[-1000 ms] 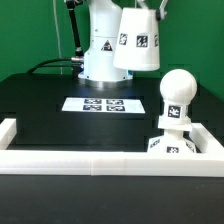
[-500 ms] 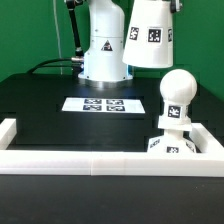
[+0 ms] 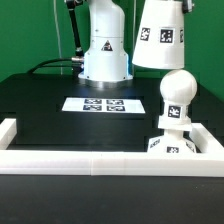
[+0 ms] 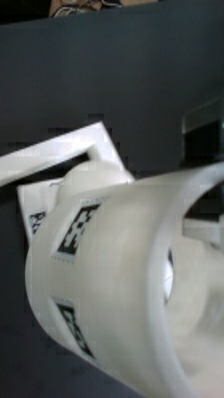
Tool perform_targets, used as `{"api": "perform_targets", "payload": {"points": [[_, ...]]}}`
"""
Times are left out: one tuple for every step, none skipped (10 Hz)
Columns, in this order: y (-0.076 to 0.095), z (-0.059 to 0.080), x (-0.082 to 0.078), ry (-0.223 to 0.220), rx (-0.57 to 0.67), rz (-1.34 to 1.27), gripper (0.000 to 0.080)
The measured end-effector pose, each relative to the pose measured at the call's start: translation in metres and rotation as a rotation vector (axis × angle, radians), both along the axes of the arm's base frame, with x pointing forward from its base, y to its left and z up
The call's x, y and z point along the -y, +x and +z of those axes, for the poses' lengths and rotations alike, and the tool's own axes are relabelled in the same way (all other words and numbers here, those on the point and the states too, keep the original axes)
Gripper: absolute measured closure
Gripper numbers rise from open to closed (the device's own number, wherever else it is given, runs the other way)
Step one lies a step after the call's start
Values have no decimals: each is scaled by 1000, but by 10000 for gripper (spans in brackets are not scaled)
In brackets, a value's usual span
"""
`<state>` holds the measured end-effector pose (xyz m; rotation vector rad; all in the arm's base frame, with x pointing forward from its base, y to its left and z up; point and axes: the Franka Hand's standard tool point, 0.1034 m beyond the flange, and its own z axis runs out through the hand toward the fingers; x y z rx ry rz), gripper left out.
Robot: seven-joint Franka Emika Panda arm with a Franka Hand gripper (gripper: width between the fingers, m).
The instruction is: Assemble lamp
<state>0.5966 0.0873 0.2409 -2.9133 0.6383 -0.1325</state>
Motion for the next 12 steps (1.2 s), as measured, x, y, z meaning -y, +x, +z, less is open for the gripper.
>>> {"api": "perform_targets", "payload": {"points": [[12, 1, -8, 1, 10, -11, 755], [19, -2, -16, -1, 15, -8, 755], [21, -11, -23, -5, 27, -1, 755], [19, -22, -30, -10, 36, 9, 755], [14, -30, -32, -13, 32, 13, 755], [11, -42, -33, -20, 42, 23, 755], [7, -51, -33, -26, 43, 33, 755], [4, -59, -31, -32, 47, 44, 755], [2, -65, -29, -37, 50, 51, 755], [2, -68, -28, -41, 55, 59, 755], [3, -72, -27, -48, 67, 75, 755], [4, -78, -26, -53, 74, 83, 755]]}}
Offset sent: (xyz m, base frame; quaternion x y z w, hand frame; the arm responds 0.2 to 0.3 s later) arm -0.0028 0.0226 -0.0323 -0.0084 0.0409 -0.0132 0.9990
